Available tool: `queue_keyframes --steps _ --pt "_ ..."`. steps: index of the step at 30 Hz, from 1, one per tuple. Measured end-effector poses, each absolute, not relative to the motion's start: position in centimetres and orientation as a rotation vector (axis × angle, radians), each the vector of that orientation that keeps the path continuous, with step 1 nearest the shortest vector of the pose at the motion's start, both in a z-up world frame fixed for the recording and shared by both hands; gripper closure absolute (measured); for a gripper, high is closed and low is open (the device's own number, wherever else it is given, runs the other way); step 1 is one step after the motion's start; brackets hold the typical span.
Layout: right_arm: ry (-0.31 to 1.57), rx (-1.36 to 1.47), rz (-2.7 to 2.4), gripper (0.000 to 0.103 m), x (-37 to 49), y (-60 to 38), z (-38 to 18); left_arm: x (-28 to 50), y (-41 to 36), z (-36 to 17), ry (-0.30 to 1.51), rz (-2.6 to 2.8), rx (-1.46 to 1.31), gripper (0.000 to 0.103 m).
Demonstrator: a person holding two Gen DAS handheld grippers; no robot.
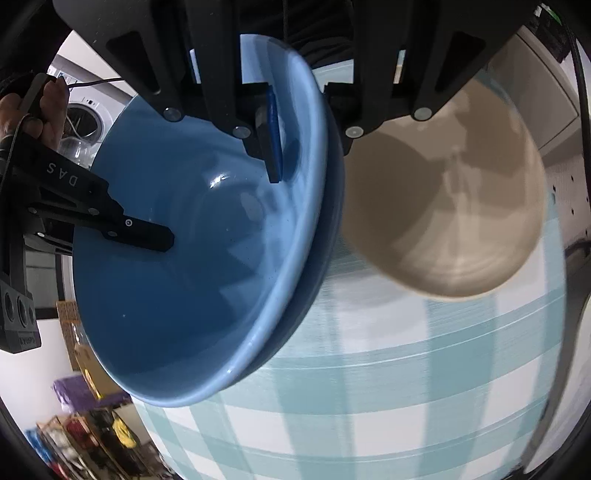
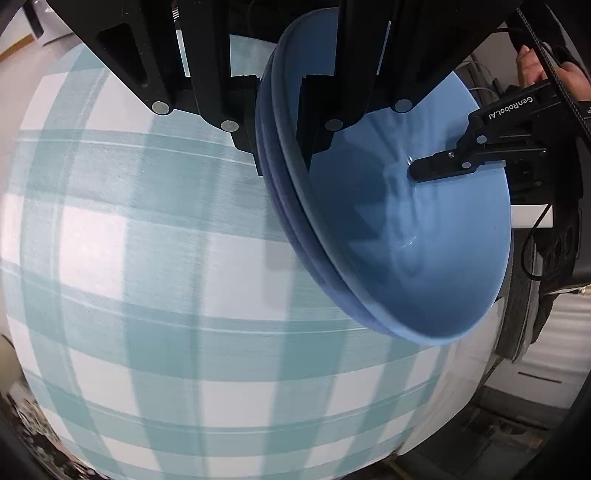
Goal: Organize plates and bowls
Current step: 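Carry the bowl stack with both tools over the cream plate stack, then lower the bowl stack onto the cream plates with both tools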
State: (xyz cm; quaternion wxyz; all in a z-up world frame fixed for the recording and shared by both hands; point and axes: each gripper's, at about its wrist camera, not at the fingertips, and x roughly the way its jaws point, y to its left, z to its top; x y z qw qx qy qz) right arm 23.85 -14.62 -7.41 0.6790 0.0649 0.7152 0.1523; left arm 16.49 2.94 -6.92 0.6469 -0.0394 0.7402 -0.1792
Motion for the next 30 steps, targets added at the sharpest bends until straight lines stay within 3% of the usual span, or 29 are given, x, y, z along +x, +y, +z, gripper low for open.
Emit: queue_keyframes --steps 11,30 --pt "1.606 0.048 0.454 0.090 24.8 -6.0 -5.2 14.9 10.0 -5.6 1.641 -0.300 -0.189 0.089" --pt "1.700 -0.008 0.555 0.090 24.2 2.7 -9.9 12.8 17.4 -8.8 1.662 -0.196 -0.286 0.089"
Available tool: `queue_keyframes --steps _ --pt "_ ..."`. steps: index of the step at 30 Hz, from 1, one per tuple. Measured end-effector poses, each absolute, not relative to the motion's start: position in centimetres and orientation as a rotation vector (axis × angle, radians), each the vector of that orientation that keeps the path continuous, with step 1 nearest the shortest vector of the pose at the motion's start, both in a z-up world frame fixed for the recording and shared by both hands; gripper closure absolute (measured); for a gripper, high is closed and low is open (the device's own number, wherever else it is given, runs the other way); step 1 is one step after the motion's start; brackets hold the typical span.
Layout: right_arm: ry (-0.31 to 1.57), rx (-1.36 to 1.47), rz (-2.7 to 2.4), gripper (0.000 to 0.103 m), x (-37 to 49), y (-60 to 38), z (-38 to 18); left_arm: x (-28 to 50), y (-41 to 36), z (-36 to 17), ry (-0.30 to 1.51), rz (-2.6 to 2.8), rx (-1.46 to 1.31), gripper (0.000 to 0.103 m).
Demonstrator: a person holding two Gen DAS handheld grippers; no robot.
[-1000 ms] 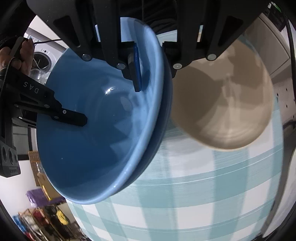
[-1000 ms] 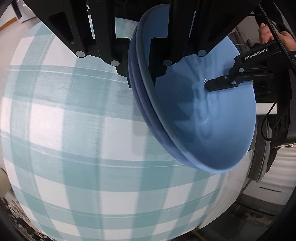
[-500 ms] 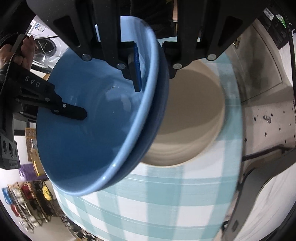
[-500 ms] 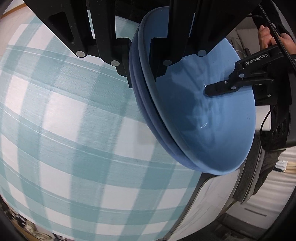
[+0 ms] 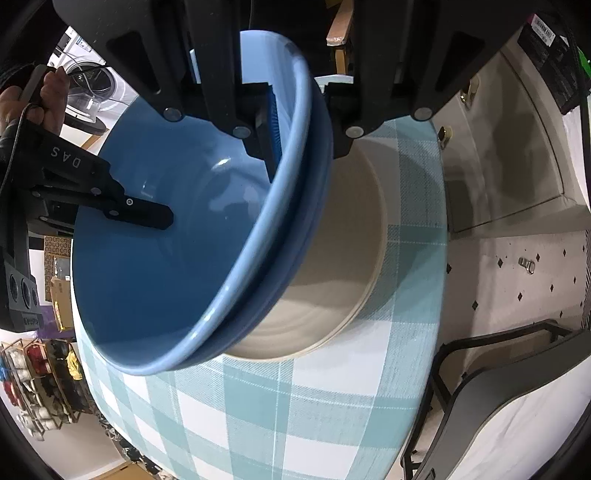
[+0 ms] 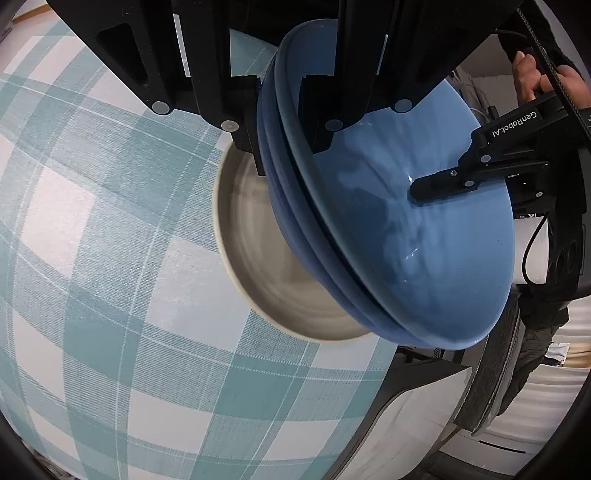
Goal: Organize plates and bowls
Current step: 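Lower the bowl stack onto the cream plates with both tools, then open both tools and withdraw them from the bowl stack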
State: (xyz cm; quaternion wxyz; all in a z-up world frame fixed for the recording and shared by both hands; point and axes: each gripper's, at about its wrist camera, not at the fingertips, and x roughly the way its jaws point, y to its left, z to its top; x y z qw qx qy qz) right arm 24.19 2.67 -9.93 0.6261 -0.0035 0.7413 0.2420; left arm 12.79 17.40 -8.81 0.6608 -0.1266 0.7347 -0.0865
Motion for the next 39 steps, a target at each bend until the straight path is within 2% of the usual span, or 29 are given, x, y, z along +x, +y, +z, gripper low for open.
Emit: queue_keyframes --steps 11,12,14,15,17,19,21,25,28,29,30,31,33,37,39 --pt "1.647 -0.036 0.547 0.090 24.3 3.2 -9.7 12.9 18.5 -8.1 1.583 -0.162 -0.293 0.086" --pt "1.629 -0.049 0.559 0.089 24.3 3.2 -9.2 12.9 18.6 -7.8 1.571 -0.159 -0.288 0.084" --pt "1.593 -0.063 0.573 0.087 24.2 3.2 -8.4 12.7 18.8 -7.0 1.544 -0.149 -0.282 0.068" --pt "1.555 -0.076 0.578 0.084 24.1 3.1 -7.9 12.6 19.0 -6.6 1.528 -0.141 -0.281 0.054" --pt "1.505 -0.111 0.577 0.064 23.9 3.0 -7.1 12.3 19.5 -5.7 1.477 -0.116 -0.262 0.054" --pt "1.430 -0.131 0.579 0.055 23.5 2.6 -5.9 11.9 19.7 -4.8 1.422 -0.079 -0.219 0.053" --pt "1.350 -0.149 0.578 0.055 23.2 2.4 -4.9 11.5 20.2 -4.5 1.385 -0.054 -0.205 0.053" --pt "1.187 -0.129 0.596 0.047 22.1 2.0 -2.5 9.5 20.2 -2.4 1.250 -0.021 -0.200 0.053" --pt "1.042 -0.126 0.620 0.024 20.1 1.2 -0.4 7.5 19.7 -0.5 1.113 -0.005 -0.202 0.050" --pt "1.013 -0.130 0.624 0.022 19.5 1.1 0.1 6.6 19.3 0.3 1.054 0.009 -0.200 0.048" --pt "0.989 -0.122 0.626 0.022 19.0 1.1 0.4 6.2 18.8 0.8 1.019 0.011 -0.193 0.039" --pt "0.973 -0.110 0.630 0.022 18.6 0.9 0.7 5.8 18.4 1.2 0.988 0.013 -0.185 0.025" --pt "0.915 -0.050 0.652 0.022 17.1 0.0 1.5 4.5 17.3 2.2 0.898 0.033 -0.169 0.016" --pt "0.764 -0.010 0.625 0.015 13.2 -1.7 3.0 1.9 16.0 3.9 0.758 0.054 -0.194 0.004" --pt "0.683 -0.014 0.613 0.013 11.0 -2.6 3.7 0.4 15.2 4.5 0.669 0.112 -0.152 0.004"
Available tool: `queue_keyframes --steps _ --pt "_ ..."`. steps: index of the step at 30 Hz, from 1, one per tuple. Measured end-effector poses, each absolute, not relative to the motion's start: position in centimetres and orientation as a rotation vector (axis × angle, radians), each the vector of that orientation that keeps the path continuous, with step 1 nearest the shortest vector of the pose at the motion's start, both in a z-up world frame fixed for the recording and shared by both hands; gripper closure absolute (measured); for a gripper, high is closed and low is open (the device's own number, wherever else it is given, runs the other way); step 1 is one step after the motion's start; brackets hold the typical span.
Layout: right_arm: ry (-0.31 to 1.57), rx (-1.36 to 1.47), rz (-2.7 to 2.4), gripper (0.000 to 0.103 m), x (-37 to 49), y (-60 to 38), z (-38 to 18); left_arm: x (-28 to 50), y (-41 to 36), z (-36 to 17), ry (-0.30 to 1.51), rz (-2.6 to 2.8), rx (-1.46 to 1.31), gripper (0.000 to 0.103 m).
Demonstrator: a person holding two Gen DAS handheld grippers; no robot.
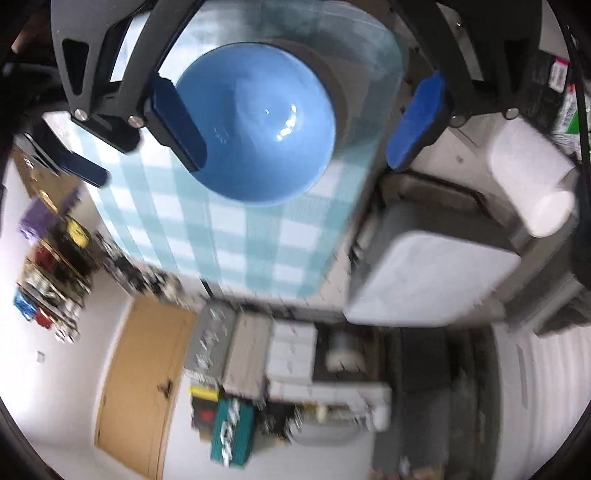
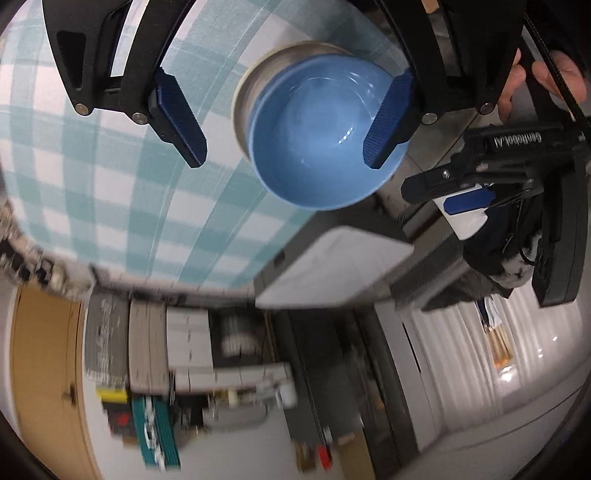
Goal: Organize plates and bowls
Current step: 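Open both tools and withdraw them from the bowl stack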
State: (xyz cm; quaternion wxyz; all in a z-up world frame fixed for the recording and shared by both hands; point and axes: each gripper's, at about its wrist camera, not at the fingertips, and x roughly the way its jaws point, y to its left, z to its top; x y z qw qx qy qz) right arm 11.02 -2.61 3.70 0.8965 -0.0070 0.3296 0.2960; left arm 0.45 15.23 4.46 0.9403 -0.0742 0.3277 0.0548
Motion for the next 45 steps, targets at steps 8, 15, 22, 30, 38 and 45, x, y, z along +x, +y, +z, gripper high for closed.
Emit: queue_keyframes --steps 8,15,22,30,38,45 --pt "0.537 0.001 0.549 0.001 5.7 -5.3 4.1 -3.7 13.0 5.4 0.454 0.229 -0.061 0.000" --pt "0.480 -0.007 0.505 0.001 2.7 -6.2 2.4 -5.4 12.9 4.8 0.425 0.258 -0.089 0.000" --pt "0.448 0.017 0.448 0.001 0.8 -6.5 0.6 -5.8 11.7 3.4 0.460 0.229 -0.074 0.000" --pt "0.501 0.023 0.362 0.001 0.3 -6.6 -1.6 -5.6 9.8 1.6 0.527 0.157 -0.048 0.000" --pt "0.515 0.077 0.328 0.001 1.1 -7.9 -2.1 -5.0 8.9 0.9 0.570 0.121 -0.039 0.000" --pt "0.524 0.087 0.331 0.001 1.2 -8.2 -2.4 -4.8 8.9 0.5 0.577 0.145 -0.026 0.000"
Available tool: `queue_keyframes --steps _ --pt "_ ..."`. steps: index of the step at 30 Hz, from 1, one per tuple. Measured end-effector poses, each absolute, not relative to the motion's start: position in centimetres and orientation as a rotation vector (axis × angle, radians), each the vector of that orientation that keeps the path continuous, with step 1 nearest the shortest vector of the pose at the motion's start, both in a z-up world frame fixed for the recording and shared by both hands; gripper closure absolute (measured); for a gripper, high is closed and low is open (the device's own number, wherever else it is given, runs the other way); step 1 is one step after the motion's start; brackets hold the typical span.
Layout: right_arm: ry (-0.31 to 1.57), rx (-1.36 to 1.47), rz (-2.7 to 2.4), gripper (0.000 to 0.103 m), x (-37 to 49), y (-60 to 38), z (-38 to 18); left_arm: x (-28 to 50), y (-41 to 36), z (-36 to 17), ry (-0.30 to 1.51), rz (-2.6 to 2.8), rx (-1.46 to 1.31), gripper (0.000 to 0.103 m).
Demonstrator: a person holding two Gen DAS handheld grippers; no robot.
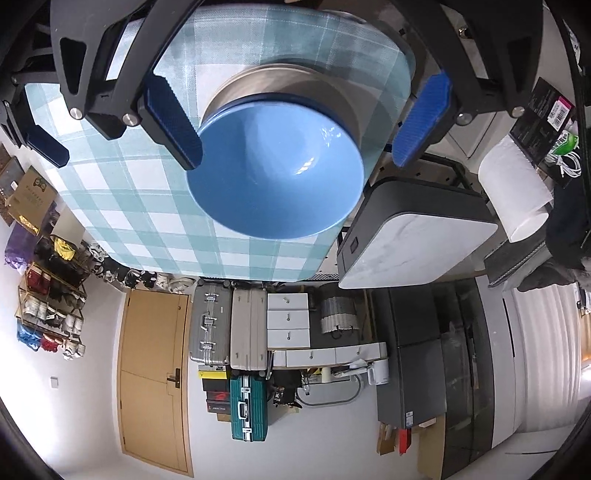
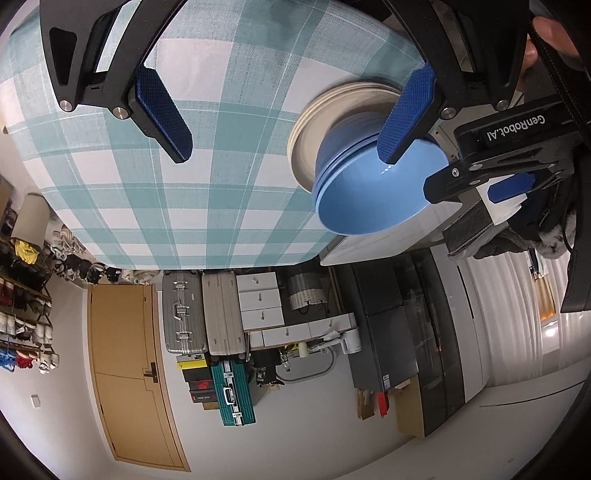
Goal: Organize plates and bowls
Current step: 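Open both tools and withdraw them from the bowl stack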
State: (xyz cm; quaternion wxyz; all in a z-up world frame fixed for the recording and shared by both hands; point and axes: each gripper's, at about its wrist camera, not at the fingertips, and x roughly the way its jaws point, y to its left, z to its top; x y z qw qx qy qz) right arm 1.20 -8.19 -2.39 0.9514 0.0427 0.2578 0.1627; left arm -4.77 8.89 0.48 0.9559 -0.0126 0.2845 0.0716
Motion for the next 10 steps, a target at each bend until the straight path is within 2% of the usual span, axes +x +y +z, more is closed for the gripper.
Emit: queue_keyframes --steps 10 --pt "0.527 0.063 0.344 0.001 0.98 -7.81 -2.65 -4.74 9.08 -0.04 0.590 0.150 -0.030 0.000"
